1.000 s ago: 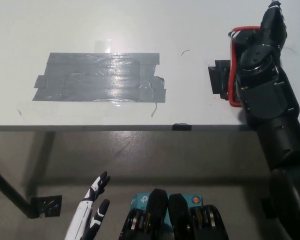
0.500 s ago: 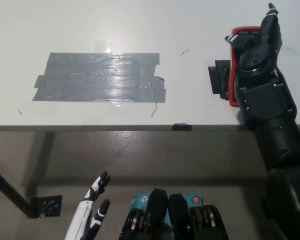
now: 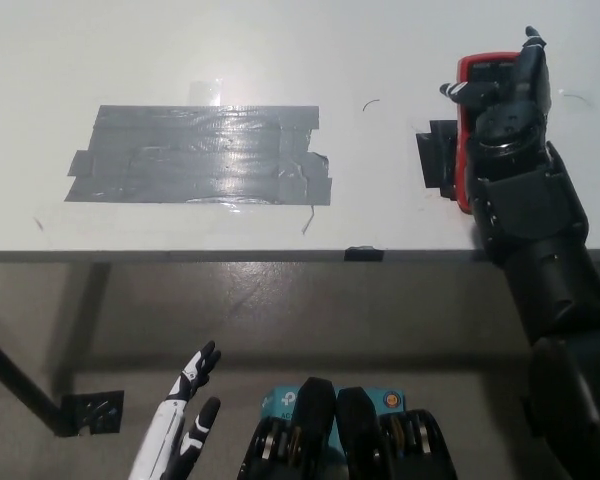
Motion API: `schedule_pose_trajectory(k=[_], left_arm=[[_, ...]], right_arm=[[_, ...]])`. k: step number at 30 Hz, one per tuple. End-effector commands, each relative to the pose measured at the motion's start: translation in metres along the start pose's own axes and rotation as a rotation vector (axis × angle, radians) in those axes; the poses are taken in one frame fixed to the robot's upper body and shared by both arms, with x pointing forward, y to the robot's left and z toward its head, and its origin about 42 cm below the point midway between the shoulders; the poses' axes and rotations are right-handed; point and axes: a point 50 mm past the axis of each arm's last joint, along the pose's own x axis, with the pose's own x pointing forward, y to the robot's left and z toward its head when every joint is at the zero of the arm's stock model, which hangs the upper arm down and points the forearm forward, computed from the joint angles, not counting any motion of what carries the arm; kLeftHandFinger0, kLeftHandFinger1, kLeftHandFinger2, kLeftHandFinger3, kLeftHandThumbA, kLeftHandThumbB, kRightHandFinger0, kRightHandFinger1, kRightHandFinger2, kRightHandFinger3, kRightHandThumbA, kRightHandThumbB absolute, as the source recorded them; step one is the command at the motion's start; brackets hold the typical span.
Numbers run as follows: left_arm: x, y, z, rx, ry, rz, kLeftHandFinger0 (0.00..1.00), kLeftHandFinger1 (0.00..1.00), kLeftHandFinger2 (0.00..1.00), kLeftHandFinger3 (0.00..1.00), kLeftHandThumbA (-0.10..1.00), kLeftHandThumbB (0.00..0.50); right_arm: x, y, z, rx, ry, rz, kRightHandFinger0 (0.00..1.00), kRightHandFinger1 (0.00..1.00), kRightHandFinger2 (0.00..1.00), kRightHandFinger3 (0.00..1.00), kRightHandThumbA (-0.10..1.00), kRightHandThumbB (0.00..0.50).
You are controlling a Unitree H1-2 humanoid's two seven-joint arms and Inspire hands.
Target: The robot first picks the multimeter with right hand and then unfolds the black stand on the back of it using left hand
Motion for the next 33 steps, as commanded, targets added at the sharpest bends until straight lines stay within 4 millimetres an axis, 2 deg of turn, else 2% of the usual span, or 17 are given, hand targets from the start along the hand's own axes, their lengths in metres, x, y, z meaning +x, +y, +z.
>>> schedule_pose_trajectory(k=[1,7,12,20,21,22,23,24,25,26,28,29,30,32,33], left_arm=[[0.004,0.005,0.009,0.014,-0.049,0.006,1.0,1.0,1.0,1.0,1.0,0.208],[0.005,0.006,0.01,0.01,-0.054,0.007,1.0,1.0,1.0,1.0,1.0,0.212],[0.007,0.006,0.01,0.014,-0.06,0.006,1.0,1.0,1.0,1.0,1.0,0.198],[0.01,0.007,0.01,0.022,-0.067,0.004,1.0,1.0,1.0,1.0,1.0,0.207],[0.01,0.007,0.01,0.022,-0.066,0.003,1.0,1.0,1.0,1.0,1.0,0.209],[0.01,0.007,0.01,0.024,-0.064,0.001,1.0,1.0,1.0,1.0,1.0,0.209],[0.01,0.007,0.01,0.029,-0.063,-0.001,1.0,1.0,1.0,1.0,1.0,0.21],[0.01,0.008,0.011,0.028,-0.065,-0.001,1.0,1.0,1.0,1.0,1.0,0.209],[0.01,0.008,0.011,0.024,-0.065,-0.001,1.0,1.0,1.0,1.0,1.0,0.208],[0.01,0.008,0.011,0.024,-0.065,-0.001,1.0,1.0,1.0,1.0,1.0,0.206],[0.011,0.008,0.011,0.026,-0.068,0.002,1.0,1.0,1.0,1.0,1.0,0.206],[0.011,0.008,0.011,0.026,-0.068,0.002,1.0,1.0,1.0,1.0,1.0,0.206],[0.011,0.008,0.012,0.023,-0.067,0.002,1.0,1.0,1.0,1.0,1.0,0.207],[0.013,0.01,0.013,0.021,-0.071,0.002,1.0,1.0,1.0,1.0,1.0,0.209],[0.013,0.01,0.013,0.021,-0.074,0.003,1.0,1.0,1.0,1.0,1.0,0.207]], right_arm=[[0.001,-0.004,0.039,0.054,-0.1,-0.031,1.0,1.0,1.0,1.0,0.92,0.481],[0.004,-0.006,0.033,0.003,-0.091,-0.047,1.0,1.0,1.0,1.0,0.93,0.498],[0.006,-0.007,0.03,-0.024,-0.081,-0.06,1.0,1.0,1.0,1.0,0.93,0.495],[0.009,-0.007,0.025,0.0,-0.055,-0.029,1.0,1.0,1.0,1.0,0.91,0.483],[0.01,-0.007,0.024,0.023,-0.041,-0.025,1.0,1.0,1.0,1.0,0.86,0.477],[0.011,-0.008,0.022,0.023,-0.033,-0.039,1.0,1.0,1.0,1.0,0.74,0.455],[0.014,-0.01,0.02,-0.013,-0.025,-0.049,1.0,1.0,1.0,1.0,0.62,0.402],[0.015,-0.011,0.018,-0.013,-0.017,-0.041,0.92,0.98,1.0,1.0,0.45,0.36],[0.016,-0.013,0.013,-0.026,-0.021,-0.054,0.74,0.82,0.83,0.93,0.16,0.277],[0.016,-0.014,0.009,-0.021,-0.039,-0.073,0.61,0.67,0.66,0.68,-0.05,0.27],[0.017,-0.014,0.003,-0.021,-0.048,-0.078,0.26,0.32,0.38,0.44,-0.1,0.268],[0.017,-0.013,0.001,-0.016,-0.052,-0.076,0.2,0.26,0.34,0.4,-0.1,0.267],[0.017,-0.013,-0.002,-0.001,-0.054,-0.075,0.1,0.18,0.28,0.39,-0.1,0.276],[0.018,-0.011,0.0,0.008,-0.052,-0.068,0.16,0.26,0.32,0.41,-0.1,0.282],[0.018,-0.01,-0.001,0.008,-0.05,-0.062,0.17,0.28,0.36,0.52,-0.1,0.275]])
